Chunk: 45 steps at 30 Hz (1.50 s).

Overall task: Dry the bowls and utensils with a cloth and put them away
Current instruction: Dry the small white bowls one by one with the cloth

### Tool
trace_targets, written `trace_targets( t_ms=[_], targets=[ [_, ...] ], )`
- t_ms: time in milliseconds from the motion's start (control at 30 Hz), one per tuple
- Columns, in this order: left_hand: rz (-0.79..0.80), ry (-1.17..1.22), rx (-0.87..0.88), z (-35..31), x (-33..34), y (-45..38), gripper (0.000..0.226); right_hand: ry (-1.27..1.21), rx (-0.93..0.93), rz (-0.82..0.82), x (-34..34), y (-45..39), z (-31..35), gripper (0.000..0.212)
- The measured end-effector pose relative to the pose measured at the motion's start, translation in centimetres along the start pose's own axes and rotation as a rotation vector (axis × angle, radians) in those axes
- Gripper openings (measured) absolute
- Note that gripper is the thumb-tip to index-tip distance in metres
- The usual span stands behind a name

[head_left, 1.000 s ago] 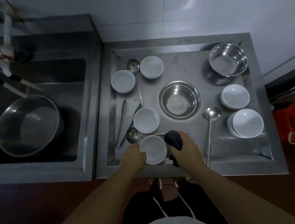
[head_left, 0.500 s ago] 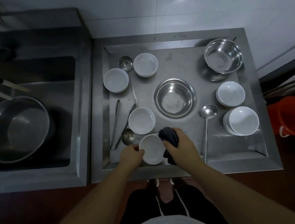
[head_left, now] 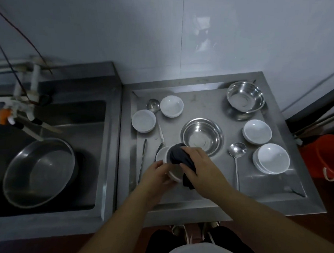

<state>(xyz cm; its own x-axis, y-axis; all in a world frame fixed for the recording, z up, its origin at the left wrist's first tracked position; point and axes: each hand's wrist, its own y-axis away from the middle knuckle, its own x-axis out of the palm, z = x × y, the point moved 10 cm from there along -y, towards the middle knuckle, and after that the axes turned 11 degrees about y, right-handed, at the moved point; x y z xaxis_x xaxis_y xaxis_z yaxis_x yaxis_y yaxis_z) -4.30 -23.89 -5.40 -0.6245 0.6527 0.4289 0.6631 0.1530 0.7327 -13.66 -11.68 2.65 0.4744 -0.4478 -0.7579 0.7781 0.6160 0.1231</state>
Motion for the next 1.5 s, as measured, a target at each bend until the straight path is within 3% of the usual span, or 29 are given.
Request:
trace_targets(
  t_ms=[267,367,533,667,800,900,1000,1167,1333,1500],
  targets=[
    [0.275,0.001,0.165,-7.3,6.2,5.6,0.058,-0.024,-0.175,-0.229,-6.9,-0.2,6.9,0.05],
    [0.319,0.036,0.163,-9.1,7.0,7.2,0.054,-0.026,-0.253,-0.328,-9.0,0.4,9.3,0.048],
    [0.428,-0.007,0.176,-11.1,8.7,9.9,0.071,0.012,-0.42,-0.398,-11.2,1.5,13.5,0.047],
    [0.609,0.012,0.249,-12.2,10.8,12.3,0.108,0.151,-0.604,-0.452,-12.4,2.0,16.9,0.047],
    [0.601,0.106,0.305,-13.5,11.3,12.8,0.113,0.43,-0.742,-0.511,-13.1,1.9,20.0,0.04],
    [0.536,0.159,0.346,-14.7,11.0,12.7,0.111,0.594,-0.695,-0.474,-13.5,0.6,20.7,0.045],
    [0.465,0.081,0.477,-17.1,10.6,12.9,0.101,0.594,-0.488,-0.312,-13.5,-1.4,19.9,0.048],
    [0.301,-0.157,0.652,-19.5,9.4,12.2,0.086,0.279,-0.169,-0.024,-13.6,-3.4,19.0,0.02],
    [0.379,-0.252,0.675,-18.7,9.7,12.5,0.097,-0.393,0.134,0.358,-12.9,-2.7,16.9,0.02],
    [0.532,-0.113,0.585,-17.9,10.3,13.5,0.105,-0.954,0.239,0.495,-11.1,-1.4,17.0,0.016]
  ],
)
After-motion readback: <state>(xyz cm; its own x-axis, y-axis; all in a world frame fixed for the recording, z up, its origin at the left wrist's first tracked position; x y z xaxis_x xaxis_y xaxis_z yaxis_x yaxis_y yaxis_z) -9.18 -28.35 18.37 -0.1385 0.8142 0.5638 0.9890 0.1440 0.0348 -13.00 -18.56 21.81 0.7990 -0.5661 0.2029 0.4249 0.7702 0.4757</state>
